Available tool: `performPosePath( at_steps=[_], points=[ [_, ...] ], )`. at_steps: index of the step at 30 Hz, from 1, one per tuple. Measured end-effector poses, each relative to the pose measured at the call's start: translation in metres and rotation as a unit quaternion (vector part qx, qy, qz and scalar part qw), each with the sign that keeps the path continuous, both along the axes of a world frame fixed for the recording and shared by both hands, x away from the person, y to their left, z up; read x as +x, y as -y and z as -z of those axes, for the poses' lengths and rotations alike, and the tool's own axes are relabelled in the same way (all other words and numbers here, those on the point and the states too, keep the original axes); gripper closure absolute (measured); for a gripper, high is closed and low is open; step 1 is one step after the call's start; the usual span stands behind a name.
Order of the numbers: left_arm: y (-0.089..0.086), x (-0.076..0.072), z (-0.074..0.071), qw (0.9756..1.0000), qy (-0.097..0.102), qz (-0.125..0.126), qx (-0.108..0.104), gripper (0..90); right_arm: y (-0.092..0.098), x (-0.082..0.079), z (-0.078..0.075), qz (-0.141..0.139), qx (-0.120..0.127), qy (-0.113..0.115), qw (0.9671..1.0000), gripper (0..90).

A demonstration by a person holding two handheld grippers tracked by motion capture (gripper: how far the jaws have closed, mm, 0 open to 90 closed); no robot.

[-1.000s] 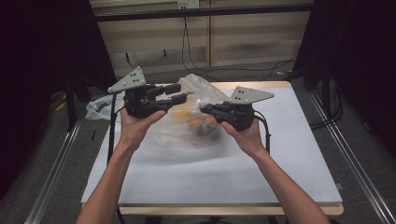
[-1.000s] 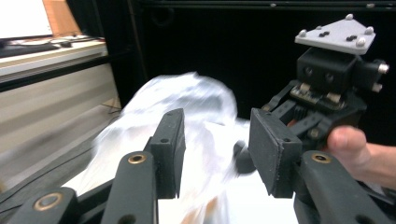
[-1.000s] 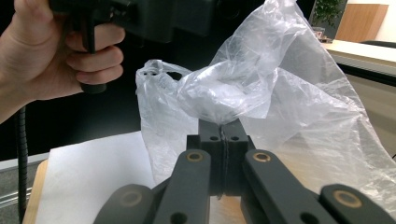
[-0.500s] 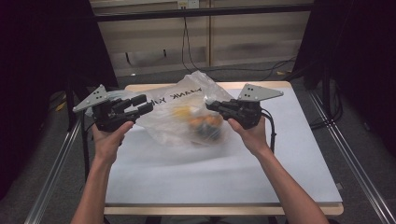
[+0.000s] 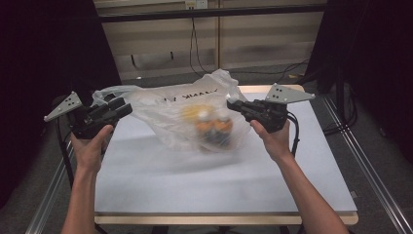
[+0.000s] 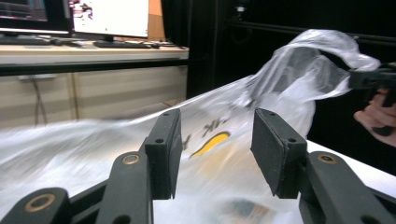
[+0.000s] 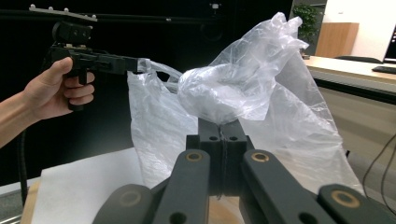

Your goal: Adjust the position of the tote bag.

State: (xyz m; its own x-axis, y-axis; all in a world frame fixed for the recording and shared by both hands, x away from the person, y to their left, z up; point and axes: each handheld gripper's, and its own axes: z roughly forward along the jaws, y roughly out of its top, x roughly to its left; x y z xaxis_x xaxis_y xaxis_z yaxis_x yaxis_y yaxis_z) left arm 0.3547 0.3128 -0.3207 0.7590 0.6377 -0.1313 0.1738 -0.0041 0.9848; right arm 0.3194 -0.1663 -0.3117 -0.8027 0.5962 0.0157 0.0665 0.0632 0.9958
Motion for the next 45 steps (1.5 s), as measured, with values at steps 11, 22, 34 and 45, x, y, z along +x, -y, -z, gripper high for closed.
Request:
performPosePath(
  at_steps=[11,22,34,45],
  points=[
    [-0.027,-0.009,-0.003,0.9994,0.003,-0.028,-0.02,44.6,0.012,-0.004,-0.003,0.014,0.004,0.005,0.9999,90.0],
    [-0.059,-0.001,0.008,0.9973,-0.011,-0.063,-0.036,36.8,0.011,-0.005,-0.006,0.015,0.006,0.011,0.9998,90.0],
    [-0.053,0.019,0.019,0.9968,-0.036,-0.048,-0.053,25.6,0.02,-0.008,-0.01,0.024,0.003,0.015,0.9996,90.0],
    [-0.024,0.024,-0.005,0.9997,0.016,0.005,-0.018,78.2,0.021,-0.009,-0.016,0.024,0.0,0.021,0.9995,90.0]
  ],
)
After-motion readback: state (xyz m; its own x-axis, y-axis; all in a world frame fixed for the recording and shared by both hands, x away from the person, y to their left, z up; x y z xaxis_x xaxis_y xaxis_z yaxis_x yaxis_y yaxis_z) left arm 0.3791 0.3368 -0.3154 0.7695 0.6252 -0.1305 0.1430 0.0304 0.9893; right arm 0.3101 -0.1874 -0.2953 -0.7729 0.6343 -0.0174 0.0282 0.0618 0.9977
